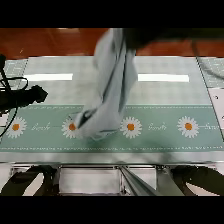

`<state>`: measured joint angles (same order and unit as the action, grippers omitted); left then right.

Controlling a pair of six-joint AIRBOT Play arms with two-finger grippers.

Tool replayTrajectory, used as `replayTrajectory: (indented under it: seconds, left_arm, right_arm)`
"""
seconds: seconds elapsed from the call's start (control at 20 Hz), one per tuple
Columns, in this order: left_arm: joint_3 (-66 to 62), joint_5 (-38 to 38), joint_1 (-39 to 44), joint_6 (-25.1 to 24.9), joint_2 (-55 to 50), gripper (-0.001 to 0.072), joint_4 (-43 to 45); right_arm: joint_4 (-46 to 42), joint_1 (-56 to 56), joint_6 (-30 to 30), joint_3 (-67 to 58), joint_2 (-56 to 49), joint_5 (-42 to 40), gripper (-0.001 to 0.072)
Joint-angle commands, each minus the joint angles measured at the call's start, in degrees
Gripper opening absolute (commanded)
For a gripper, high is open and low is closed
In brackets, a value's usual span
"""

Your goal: Fold the shirts.

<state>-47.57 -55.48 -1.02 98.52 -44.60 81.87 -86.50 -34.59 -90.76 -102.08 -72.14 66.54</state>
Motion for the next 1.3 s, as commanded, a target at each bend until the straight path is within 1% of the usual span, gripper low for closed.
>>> replayTrajectory:
  seconds: [0.0,0.15,0.25,0.3,0.35,0.4,0.45,0.5,0.6,0.65,0.7,0.75,0.8,0.85,0.9,0.95,1.05,1.2,1.25]
  left_arm:
    - [-0.02,-0.72,0.00,-0.07,-0.09,0.0508,-0.48]
    - [0.79,-1.09,0.74,-0.26,-0.11,0.0509,-2.62]
    - [1.73,-0.13,2.32,-0.26,-0.42,0.0508,-2.60]
    - [2.05,0.09,3.02,-0.24,-0.92,0.0508,-3.28]
    - [1.99,0.11,3.65,-0.28,-1.73,0.0508,-3.67]
    - [1.16,0.24,3.43,-2.03,-2.60,0.0509,-3.63]
    - [-0.79,-1.25,2.10,-4.55,-3.26,0.0508,-3.39]
    - [-3.82,-4.07,-0.74,-5.46,-3.72,0.0508,-2.91]
    - [-7.98,-8.20,-9.64,-4.90,-3.65,0.0508,-2.91]
    - [-7.76,-10.19,-14.62,-3.65,-3.54,0.0508,-4.63]
    - [-5.44,-13.60,-19.56,-3.39,-3.65,0.0508,-9.86]
    - [-1.07,-16.65,-22.95,-6.10,-3.74,0.0508,-17.31]
    - [4.72,-19.23,-24.59,-11.10,-3.80,0.0508,-25.68]
    - [11.39,-21.00,-24.50,-16.20,-3.82,0.0508,-33.55]
    - [17.00,-21.75,-23.37,-19.28,-3.85,0.0508,-38.62]
    - [21.94,-21.44,-21.22,-20.59,-3.85,0.0508,-40.85]
    - [27.78,-18.93,-15.34,-21.29,-3.91,0.0508,-40.50]
    - [30.08,-11.15,-6.10,-21.31,-4.42,0.0508,-39.69]
    - [30.01,-8.66,-3.65,-20.52,-5.05,0.0508,-39.69]
  right_arm:
    - [-0.92,1.14,-1.40,18.62,-0.20,7.63,0.0022]
    - [-0.92,5.01,-3.65,33.44,-0.20,2.32,0.0023]
    - [1.40,7.91,-4.76,38.66,-0.20,-2.08,0.0025]
    - [1.97,9.25,-6.01,39.47,-0.20,-3.93,0.0108]
    - [1.62,10.64,-5.66,39.01,-0.17,-4.87,0.0373]
    - [0.15,12.63,-5.40,37.18,-0.17,-3.34,0.0406]
    - [-2.23,15.47,-5.44,34.23,-0.04,0.66,0.0406]
    - [-5.66,19.26,-5.42,31.15,0.83,5.31,0.0406]
    - [-14.53,28.48,-6.69,30.27,5.09,8.66,0.0406]
    - [-15.52,34.45,-8.66,32.50,7.89,8.85,0.0406]
    - [-13.05,40.22,-10.93,36.59,10.69,7.30,0.0406]
    - [-6.73,45.92,-11.13,43.25,13.79,3.13,0.0405]
    - [0.72,49.96,-9.68,50.40,16.39,-1.40,0.0405]
    - [8.61,52.70,-5.22,57.09,18.34,-4.79,0.0405]
    - [15.39,54.34,-0.39,62.82,19.52,-6.25,0.0405]
    - [19.82,54.77,2.99,66.75,19.82,-6.60,0.0405]
    - [24.37,54.60,7.32,70.62,19.80,-6.56,0.0405]
    - [26.69,54.60,9.53,71.25,19.80,-6.16,0.0405]
    - [27.58,54.60,10.14,71.25,19.80,-6.05,0.0405]
